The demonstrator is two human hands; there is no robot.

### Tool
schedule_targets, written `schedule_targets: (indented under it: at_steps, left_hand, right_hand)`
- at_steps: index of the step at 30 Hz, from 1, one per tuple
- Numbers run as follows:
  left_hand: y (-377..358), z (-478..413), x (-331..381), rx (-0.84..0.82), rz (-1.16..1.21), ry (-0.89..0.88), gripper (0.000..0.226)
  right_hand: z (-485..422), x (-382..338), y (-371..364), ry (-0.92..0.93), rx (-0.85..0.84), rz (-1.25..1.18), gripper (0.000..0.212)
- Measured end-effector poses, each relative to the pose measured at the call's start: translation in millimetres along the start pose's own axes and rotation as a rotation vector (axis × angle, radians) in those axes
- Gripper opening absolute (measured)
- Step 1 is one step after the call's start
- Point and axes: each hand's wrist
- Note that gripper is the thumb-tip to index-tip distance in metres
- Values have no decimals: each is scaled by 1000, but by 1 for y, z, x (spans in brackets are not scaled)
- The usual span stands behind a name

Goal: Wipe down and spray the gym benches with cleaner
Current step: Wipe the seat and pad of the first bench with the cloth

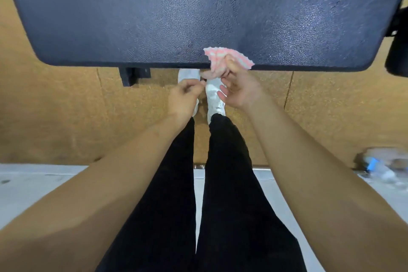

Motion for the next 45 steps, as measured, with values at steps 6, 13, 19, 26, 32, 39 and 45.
schedule_targets:
  at_steps: [6, 13, 19, 26, 32, 39, 45]
  left_hand:
    - [-36, -20, 16, -374, 489, 340, 35]
    - [-69, -36, 11, -327, 733, 395, 33]
    - [-86, -37, 16, -78, 1018, 374, 37]
    - [-18, -52, 10, 192, 1170, 431, 49]
    - [41, -73, -5, 324, 1158, 378, 60]
    - [80, -95, -17, 356, 1194, 360, 63]
    - [130, -107, -29, 397, 1227, 307, 71]
  right_hand:
    - [-5, -4, 16, 1, -12, -104, 32]
    - [9, -9, 32, 17, -9, -103, 35]
    - [17, -1, 30, 270, 242, 258, 32]
    - [21, 9, 29, 980, 326, 1095, 13]
    - [16, 21, -8, 1072, 77, 1517, 33]
    - [9, 31, -64, 1271, -30, 1784, 44]
    - [1, 29, -124, 1303, -38, 1914, 56]
Point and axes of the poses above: each hand's wrist, its own z-axis away from the middle knuckle, its own y-axis out of the back of the hand, x = y × z, and after that the axes turned 1 degree about -x, right-handed
